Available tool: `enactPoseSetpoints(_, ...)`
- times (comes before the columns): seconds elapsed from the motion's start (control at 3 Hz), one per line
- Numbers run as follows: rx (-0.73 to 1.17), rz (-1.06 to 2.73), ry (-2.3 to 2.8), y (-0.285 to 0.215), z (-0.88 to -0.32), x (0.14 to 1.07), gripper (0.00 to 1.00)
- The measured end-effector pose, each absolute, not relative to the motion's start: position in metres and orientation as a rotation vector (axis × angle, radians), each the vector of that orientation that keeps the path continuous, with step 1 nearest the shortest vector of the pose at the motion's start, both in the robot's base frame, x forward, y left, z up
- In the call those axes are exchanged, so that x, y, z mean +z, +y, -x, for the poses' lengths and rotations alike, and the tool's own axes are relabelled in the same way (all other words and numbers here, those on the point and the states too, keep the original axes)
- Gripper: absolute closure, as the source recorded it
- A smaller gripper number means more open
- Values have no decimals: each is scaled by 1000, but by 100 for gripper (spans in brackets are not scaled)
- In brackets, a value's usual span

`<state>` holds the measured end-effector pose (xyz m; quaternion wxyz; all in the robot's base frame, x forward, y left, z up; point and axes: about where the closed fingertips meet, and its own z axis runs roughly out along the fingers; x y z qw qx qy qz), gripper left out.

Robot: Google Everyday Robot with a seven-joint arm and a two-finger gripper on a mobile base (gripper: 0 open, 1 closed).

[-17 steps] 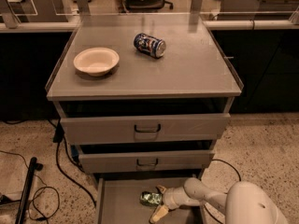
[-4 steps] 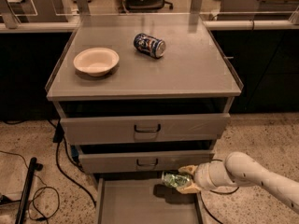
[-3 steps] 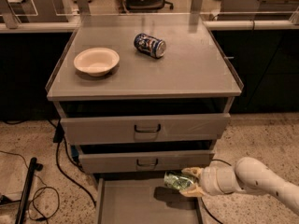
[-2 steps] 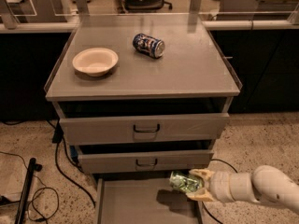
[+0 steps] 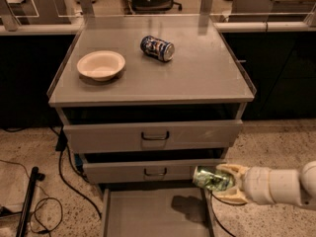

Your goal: Pick green can from bottom drawer and place on counter

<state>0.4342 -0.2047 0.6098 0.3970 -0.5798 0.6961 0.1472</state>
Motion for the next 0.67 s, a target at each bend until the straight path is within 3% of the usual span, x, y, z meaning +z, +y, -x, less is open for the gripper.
enactPoseSetpoints(0.67,241,1509,1728,-216,-468,743,100)
